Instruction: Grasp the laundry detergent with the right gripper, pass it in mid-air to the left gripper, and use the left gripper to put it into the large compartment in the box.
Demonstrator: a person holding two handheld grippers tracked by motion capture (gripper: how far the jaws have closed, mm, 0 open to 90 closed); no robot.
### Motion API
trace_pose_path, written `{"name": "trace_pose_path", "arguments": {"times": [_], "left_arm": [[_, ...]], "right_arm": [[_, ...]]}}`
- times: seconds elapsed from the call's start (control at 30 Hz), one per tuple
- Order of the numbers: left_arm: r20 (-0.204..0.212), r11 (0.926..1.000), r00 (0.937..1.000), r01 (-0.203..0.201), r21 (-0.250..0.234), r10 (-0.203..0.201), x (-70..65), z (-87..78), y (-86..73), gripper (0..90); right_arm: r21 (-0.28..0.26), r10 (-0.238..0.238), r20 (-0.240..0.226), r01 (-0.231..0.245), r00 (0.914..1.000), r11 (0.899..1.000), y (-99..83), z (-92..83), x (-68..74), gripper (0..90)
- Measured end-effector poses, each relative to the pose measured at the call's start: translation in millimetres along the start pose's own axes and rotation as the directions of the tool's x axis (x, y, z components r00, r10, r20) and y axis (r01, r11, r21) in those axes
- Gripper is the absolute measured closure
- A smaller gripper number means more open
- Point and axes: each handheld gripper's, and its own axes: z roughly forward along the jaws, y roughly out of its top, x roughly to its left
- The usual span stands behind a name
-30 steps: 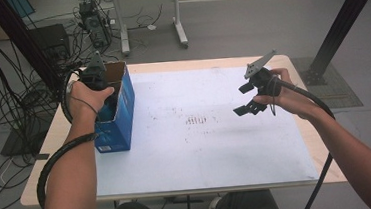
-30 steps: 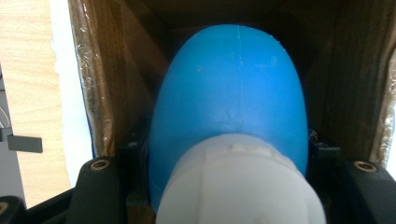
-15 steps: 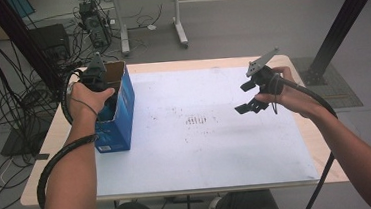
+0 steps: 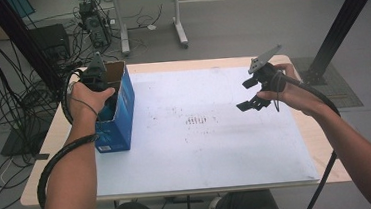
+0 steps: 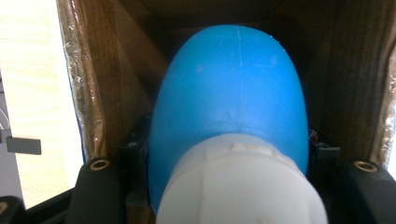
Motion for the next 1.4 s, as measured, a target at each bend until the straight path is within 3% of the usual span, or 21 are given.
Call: {"name": "trace_pose_path", "arguments": {"times": [1.4], "left_arm": [[-0.001, 1.0, 1.0, 0.001, -0.006, -0.001, -0.2, 0.2, -0.7, 36.9]], "right_arm": [[-0.006, -0.008, 0.011, 0.008, 0.9999, 1.0, 2.3, -4.0, 0.2, 8.0]]}}
